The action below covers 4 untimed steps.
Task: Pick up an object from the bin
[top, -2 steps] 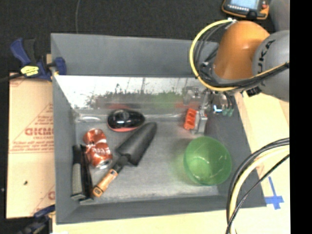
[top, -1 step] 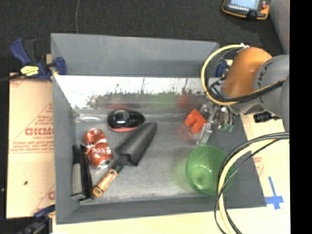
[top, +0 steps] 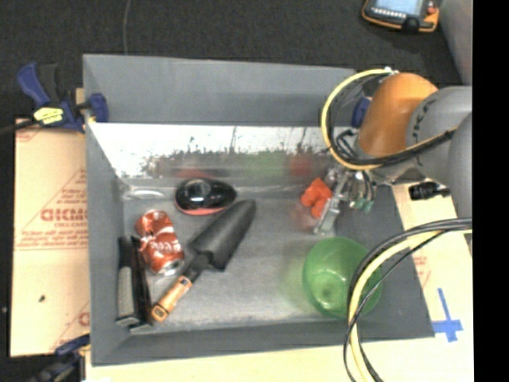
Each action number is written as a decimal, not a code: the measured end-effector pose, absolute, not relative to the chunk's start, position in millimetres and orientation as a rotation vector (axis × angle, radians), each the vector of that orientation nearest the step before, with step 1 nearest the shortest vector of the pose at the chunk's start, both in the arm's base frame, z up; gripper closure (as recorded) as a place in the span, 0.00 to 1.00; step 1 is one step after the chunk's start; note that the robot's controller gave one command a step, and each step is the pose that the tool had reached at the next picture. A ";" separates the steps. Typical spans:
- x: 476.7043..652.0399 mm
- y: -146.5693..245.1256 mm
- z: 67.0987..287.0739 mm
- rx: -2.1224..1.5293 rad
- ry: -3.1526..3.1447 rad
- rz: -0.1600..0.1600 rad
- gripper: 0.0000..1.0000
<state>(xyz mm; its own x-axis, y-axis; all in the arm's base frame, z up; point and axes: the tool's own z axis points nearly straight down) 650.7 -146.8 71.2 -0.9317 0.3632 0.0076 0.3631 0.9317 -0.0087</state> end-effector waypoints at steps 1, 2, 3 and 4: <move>650.4 -153.3 101.6 -0.915 -3.011 0.006 0.00; 650.1 -148.4 72.1 -0.594 -3.073 0.014 0.00; 643.3 -123.5 72.0 -1.679 -2.662 0.003 1.00; 643.3 -124.2 72.2 -1.677 -2.664 0.005 1.00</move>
Offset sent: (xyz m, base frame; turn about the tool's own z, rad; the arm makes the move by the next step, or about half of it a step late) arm -0.0001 0.0003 0.0005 0.0104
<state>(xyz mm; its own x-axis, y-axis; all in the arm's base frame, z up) 643.3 -124.2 72.2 -0.4323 0.9017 -0.0067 0.9017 0.4323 0.0004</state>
